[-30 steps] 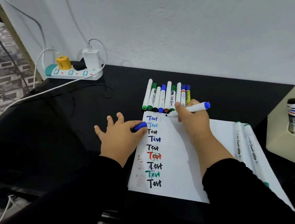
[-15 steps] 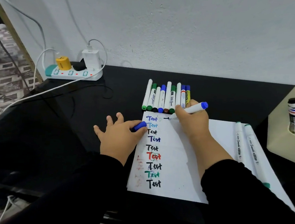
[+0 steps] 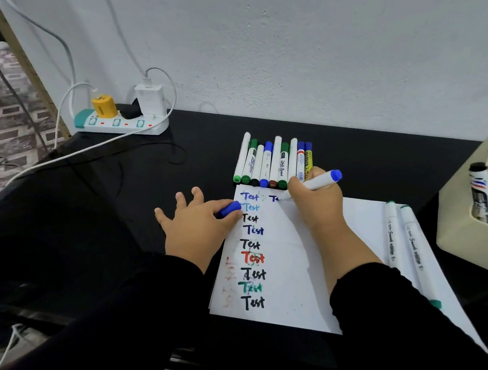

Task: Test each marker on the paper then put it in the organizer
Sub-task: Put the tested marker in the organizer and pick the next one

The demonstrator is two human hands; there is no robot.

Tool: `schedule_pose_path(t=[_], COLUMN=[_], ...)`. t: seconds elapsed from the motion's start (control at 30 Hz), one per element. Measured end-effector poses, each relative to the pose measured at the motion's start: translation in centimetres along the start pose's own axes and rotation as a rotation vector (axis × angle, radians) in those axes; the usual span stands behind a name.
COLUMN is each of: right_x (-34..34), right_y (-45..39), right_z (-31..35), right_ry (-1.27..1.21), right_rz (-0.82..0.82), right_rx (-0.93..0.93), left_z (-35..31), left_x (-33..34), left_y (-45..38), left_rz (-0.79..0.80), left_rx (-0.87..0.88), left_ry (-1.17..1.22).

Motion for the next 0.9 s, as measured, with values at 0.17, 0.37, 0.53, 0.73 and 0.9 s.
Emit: schedule_pose_path(t=[0.17,0.37,0.53,0.73,0.9], right_x=[0.02,-0.33,-0.36,-0.40,-0.49], right_y=[-0.05,0.13,0.22,0.31,0.30], right_z=[-0.19,0.11,0.31,0.28,0.34], right_ry=[0.002,-0.024,-0.049,-0.039,-0.021], right_rz=[0.002,-0.010,0.000,-0.034,-0.041], right_rx=[-0.003,-0.038,-0.042,-0.044,-0.041], left_z=[0.05,0.00,0.07,0.12,0.14], left_x=[0.08,0.05,0.04,0.03,0.13], left_y=[-0.08,-0.09,-0.10,-0.13,-0.20], left_rz=[-0.003,0.005,0.007,0.007,0.003], left_rx=[0.001,-0.001,-0.001,0.008,0.009], left_ry=[-0.005,-0.006,-0.006,-0.005,-0.003])
Point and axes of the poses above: each hand's wrist, its own y-axis away from the middle knuckle, its own x-axis out of the palm, z = x × y, the point moved 1 cm from there along -y, towards the middle knuckle, and after that the axes turned 2 degrees about y, right-handed, at the moved point
